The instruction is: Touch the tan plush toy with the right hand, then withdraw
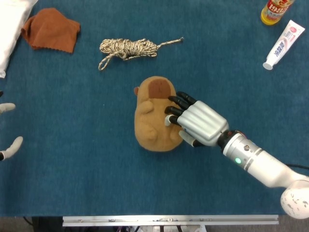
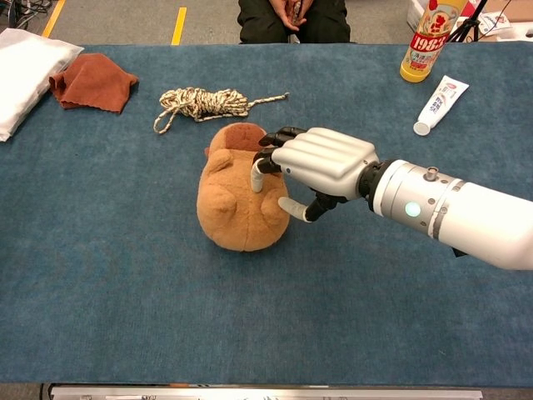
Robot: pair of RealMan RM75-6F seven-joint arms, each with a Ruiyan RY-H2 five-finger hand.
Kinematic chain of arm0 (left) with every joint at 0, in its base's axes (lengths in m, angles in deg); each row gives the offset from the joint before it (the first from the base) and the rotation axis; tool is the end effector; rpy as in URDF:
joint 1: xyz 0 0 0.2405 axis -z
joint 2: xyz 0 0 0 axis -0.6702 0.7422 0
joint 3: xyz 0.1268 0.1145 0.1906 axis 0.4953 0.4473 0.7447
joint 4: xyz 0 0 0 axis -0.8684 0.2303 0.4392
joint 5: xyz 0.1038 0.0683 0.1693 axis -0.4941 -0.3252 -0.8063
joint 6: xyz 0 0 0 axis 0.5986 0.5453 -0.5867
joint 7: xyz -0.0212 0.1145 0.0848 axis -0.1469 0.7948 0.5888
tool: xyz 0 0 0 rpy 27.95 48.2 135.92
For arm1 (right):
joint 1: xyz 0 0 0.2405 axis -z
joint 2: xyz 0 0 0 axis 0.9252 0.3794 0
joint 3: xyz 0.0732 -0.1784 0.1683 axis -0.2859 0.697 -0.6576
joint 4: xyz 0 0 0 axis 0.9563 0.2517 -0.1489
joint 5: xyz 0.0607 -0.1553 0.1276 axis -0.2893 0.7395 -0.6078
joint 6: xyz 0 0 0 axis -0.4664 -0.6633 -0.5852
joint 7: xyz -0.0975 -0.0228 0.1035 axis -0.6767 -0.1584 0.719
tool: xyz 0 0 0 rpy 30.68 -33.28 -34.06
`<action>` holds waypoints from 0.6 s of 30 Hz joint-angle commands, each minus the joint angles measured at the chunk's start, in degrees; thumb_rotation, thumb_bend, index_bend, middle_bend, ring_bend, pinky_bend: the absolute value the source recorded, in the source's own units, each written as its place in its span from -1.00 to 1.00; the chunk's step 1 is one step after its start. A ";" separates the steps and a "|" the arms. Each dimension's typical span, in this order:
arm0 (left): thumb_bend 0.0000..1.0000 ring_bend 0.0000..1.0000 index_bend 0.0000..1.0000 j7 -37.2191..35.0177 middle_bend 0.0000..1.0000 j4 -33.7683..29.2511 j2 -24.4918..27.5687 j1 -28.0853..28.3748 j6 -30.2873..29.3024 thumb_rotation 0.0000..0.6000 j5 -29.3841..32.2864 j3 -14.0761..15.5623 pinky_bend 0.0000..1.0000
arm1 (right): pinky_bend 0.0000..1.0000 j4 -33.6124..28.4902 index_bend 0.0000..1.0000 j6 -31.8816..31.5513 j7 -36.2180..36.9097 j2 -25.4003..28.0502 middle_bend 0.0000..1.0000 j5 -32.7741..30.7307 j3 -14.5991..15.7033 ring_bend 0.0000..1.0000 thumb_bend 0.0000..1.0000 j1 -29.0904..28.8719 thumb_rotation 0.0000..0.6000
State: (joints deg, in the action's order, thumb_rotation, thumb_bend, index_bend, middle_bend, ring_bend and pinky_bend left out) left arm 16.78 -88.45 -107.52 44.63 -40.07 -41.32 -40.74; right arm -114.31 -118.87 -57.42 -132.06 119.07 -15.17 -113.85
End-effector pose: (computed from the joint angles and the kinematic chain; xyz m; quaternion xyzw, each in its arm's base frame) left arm -0.2916 0.1555 0.1419 -0.5644 -0.4440 -0.4546 0.5270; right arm -0.0783 -0.2487 -0.0291 0.8569 -0.3169 0.3136 0.2586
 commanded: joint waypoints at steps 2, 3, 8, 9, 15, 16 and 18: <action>-0.57 -0.92 -0.45 -0.25 -0.73 0.00 0.05 -0.15 -0.27 1.00 -0.15 0.02 -0.85 | -0.91 -0.74 -0.30 -0.85 0.02 0.17 -0.55 -0.29 0.09 -0.91 -0.12 -0.36 1.00; -0.57 -0.92 -0.45 -0.35 -0.73 -0.02 0.08 -0.19 -0.37 1.00 -0.18 -0.01 -0.85 | -0.91 -1.23 -0.30 -1.47 0.38 0.43 -0.55 0.21 -0.08 -0.91 -0.12 -0.28 1.00; -0.57 -0.92 -0.45 -0.49 -0.73 -0.07 0.14 -0.18 -0.38 1.00 -0.37 -0.01 -0.85 | -0.91 -2.73 -0.30 -3.30 1.63 1.73 -0.55 2.20 -0.38 -0.91 -0.12 0.04 1.00; -0.57 -0.92 -0.45 -0.44 -0.73 -0.07 0.13 -0.15 -0.33 1.00 -0.40 -0.02 -0.85 | -0.91 -2.75 -0.30 -3.34 1.75 1.84 -0.55 2.19 -0.39 -0.91 -0.12 -0.03 1.00; -0.57 -0.92 -0.45 -0.45 -0.73 -0.13 0.14 -0.09 -0.26 1.00 -0.40 -0.12 -0.85 | -0.91 -1.23 -0.30 -2.10 2.17 0.95 -0.55 0.31 -0.14 -0.91 -0.12 -1.23 1.00; -0.57 -0.92 -0.45 -0.45 -0.73 -0.11 0.17 -0.10 -0.23 1.00 -0.32 -0.13 -0.85 | -0.91 -0.71 -0.30 -1.74 2.05 0.50 -0.55 -0.05 0.09 -0.91 -0.12 -1.53 1.00; -0.57 -0.92 -0.45 -0.45 -0.73 -0.07 0.20 -0.12 -0.17 1.00 -0.23 -0.14 -0.85 | -0.91 0.09 -0.30 -1.22 1.75 -0.18 -0.55 -0.78 0.45 -0.91 -0.12 -2.01 1.00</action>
State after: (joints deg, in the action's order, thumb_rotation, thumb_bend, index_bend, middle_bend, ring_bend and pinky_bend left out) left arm 16.32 -88.51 -107.32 44.51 -40.24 -41.55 -40.87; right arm -114.51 -120.35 -55.53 -131.96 118.57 -14.91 -115.61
